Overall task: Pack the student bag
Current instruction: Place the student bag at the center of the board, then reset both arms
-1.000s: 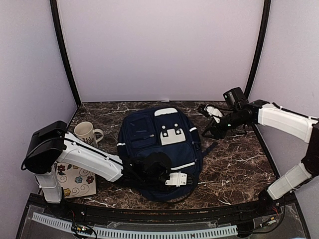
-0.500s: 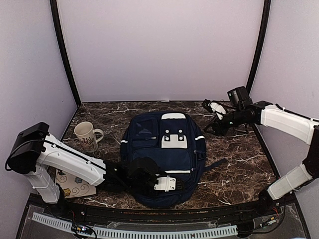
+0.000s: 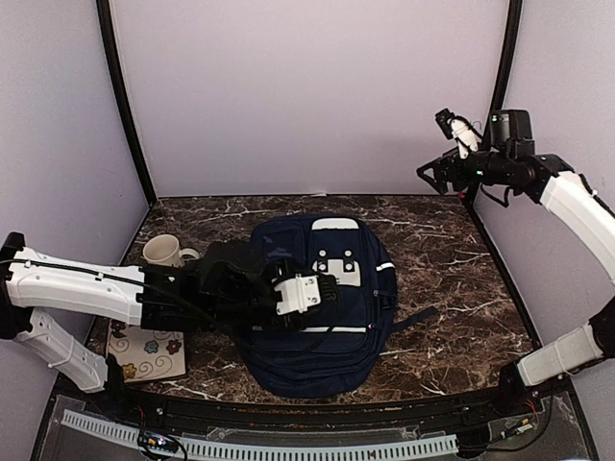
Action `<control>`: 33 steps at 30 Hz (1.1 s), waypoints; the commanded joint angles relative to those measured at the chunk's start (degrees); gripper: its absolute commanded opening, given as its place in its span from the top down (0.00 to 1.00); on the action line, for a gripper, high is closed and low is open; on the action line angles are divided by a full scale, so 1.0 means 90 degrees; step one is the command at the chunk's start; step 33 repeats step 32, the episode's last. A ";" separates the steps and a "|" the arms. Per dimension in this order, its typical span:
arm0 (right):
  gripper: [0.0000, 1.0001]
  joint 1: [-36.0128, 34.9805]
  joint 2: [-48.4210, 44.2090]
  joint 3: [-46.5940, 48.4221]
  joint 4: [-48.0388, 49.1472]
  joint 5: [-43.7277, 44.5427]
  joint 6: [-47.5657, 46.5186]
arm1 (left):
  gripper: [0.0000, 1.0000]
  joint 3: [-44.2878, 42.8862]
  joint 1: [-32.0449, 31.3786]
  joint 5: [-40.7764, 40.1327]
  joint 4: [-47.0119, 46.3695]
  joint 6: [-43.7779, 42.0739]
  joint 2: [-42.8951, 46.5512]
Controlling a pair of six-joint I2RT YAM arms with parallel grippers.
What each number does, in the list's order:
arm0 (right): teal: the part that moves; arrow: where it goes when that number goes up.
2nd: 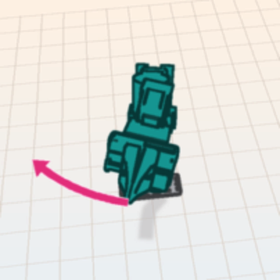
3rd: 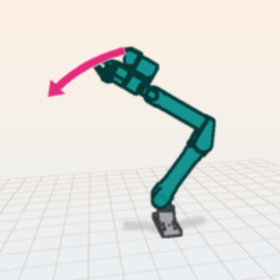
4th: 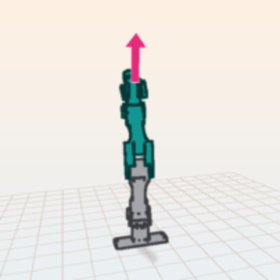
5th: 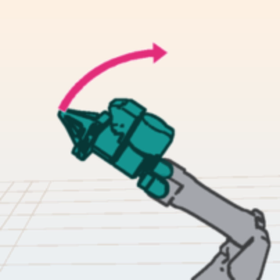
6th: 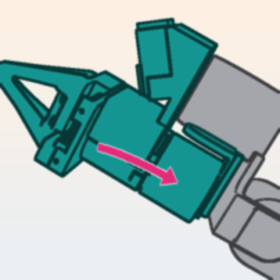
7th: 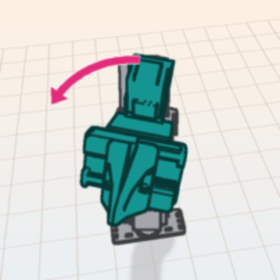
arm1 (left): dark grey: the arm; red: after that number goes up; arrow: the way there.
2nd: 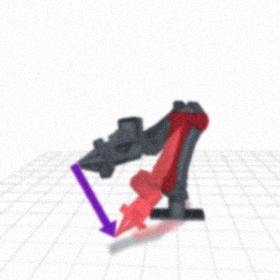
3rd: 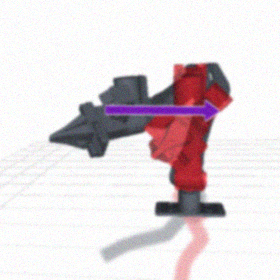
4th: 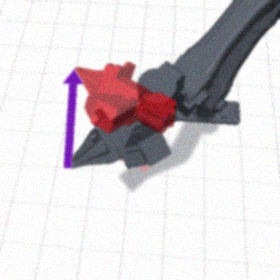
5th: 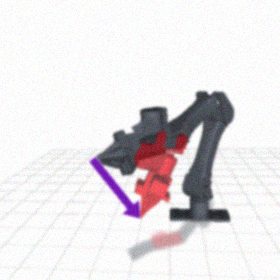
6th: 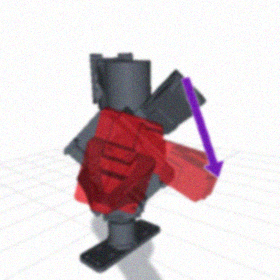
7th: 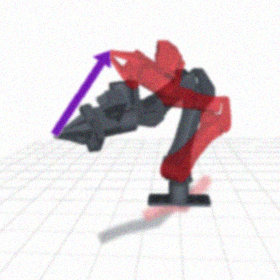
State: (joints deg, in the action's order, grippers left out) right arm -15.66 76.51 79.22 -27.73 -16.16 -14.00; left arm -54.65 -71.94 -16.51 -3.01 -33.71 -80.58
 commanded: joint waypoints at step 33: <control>0.00 0.1442 -0.1465 -0.3243 0.2814 -0.0076 0.2373 | 0.01 0.0916 0.2898 -0.1412 -0.2027 0.2892 0.0934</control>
